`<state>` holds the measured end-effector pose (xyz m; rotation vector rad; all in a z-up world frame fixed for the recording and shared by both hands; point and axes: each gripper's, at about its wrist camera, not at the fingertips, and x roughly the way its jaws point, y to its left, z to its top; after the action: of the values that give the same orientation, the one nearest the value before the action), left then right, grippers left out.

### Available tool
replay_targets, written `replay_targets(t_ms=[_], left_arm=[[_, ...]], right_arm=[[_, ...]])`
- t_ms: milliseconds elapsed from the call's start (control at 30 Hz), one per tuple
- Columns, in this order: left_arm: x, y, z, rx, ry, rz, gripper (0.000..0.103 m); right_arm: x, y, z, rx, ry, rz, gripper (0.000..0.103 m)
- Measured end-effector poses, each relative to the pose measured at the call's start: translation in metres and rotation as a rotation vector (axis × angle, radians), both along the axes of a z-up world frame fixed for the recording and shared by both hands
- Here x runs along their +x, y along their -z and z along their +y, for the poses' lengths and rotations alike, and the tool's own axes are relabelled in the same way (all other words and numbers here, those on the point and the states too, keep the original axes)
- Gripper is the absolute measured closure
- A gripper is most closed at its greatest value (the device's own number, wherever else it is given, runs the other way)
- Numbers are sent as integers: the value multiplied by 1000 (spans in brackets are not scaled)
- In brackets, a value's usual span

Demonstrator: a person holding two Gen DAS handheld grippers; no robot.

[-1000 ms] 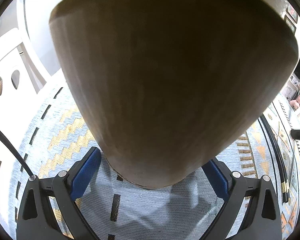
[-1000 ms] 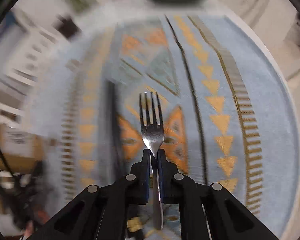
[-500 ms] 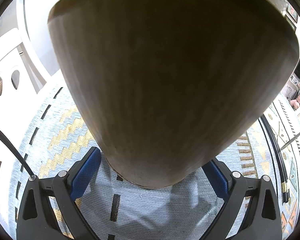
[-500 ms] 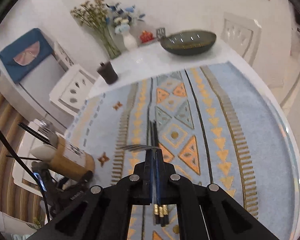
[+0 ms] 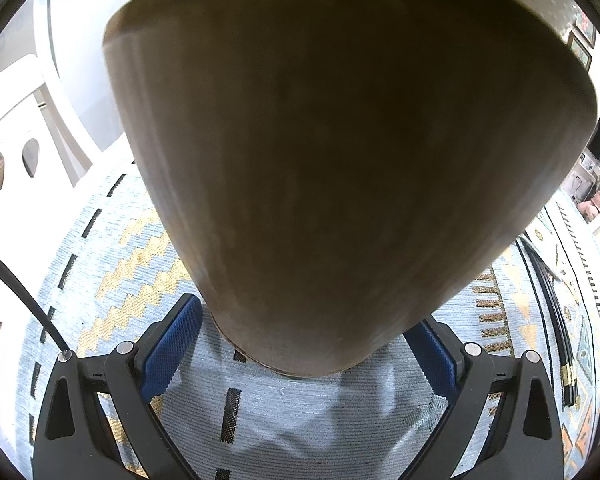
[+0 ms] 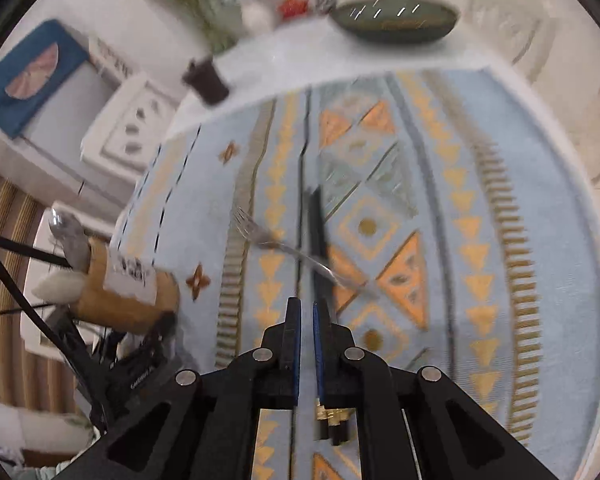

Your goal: Organize utensils

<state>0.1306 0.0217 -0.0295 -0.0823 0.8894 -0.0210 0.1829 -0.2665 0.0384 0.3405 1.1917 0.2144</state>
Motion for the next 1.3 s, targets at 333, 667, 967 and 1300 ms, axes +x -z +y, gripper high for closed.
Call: replay_targets(t_ms=[333, 667, 967, 1300], left_arm=[[0, -1, 0, -2, -1, 0, 5], [0, -1, 0, -3, -1, 0, 5], [0, -1, 1, -3, -1, -1, 5], [0, -2, 0, -4, -1, 0, 5]], right_arm=[[52, 27, 81, -252, -328, 27, 50], [96, 56, 98, -348, -514, 60, 45], [100, 81, 104, -373, -683, 104, 54], [65, 58, 82, -334, -574, -14, 97]])
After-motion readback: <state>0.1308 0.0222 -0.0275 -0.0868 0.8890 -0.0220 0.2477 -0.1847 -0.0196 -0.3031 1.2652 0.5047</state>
